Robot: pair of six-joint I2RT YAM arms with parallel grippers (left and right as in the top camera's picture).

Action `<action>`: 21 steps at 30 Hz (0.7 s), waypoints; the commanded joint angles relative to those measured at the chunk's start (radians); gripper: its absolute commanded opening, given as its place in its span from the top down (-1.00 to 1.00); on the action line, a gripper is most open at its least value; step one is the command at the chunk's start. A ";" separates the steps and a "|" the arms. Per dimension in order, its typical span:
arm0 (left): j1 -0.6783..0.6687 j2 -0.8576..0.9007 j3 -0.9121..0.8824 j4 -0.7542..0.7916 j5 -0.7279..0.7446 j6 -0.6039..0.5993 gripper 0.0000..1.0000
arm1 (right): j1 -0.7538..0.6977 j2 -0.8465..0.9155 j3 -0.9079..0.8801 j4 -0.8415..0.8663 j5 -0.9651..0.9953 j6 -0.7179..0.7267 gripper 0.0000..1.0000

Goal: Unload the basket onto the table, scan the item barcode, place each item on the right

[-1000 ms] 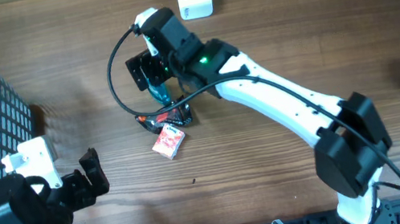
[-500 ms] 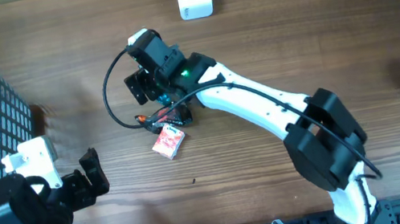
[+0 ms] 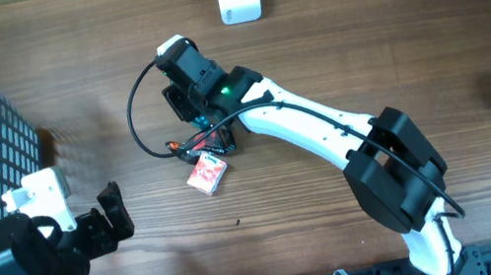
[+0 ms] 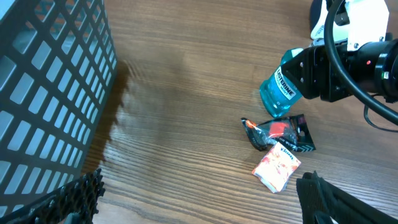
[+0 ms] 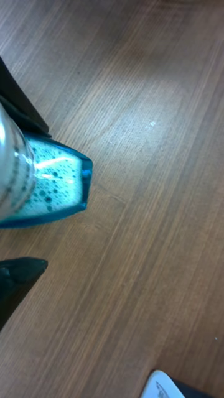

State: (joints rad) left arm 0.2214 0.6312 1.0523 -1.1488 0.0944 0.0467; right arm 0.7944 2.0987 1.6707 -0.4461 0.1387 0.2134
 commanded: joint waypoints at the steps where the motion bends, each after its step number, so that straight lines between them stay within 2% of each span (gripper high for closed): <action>1: -0.006 -0.002 -0.001 0.003 0.005 -0.010 -1.00 | 0.001 0.013 0.019 -0.024 -0.034 -0.001 -0.04; 5: -0.006 -0.002 0.000 0.003 0.005 -0.010 -1.00 | 0.001 0.013 0.019 -0.031 -0.035 -0.005 0.19; 10: -0.006 -0.002 0.000 0.003 0.005 -0.010 -1.00 | 0.001 0.011 0.019 -0.030 -0.034 -0.005 0.31; 16: -0.006 -0.002 0.000 0.003 0.005 -0.010 -1.00 | -0.001 -0.050 0.019 -0.045 -0.027 -0.012 0.35; 21: -0.006 -0.002 -0.001 0.003 0.005 -0.010 -1.00 | -0.006 -0.169 0.019 -0.135 -0.027 0.009 0.31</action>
State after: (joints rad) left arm 0.2214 0.6312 1.0523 -1.1488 0.0944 0.0467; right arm 0.7940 2.0621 1.6707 -0.5560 0.1120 0.2111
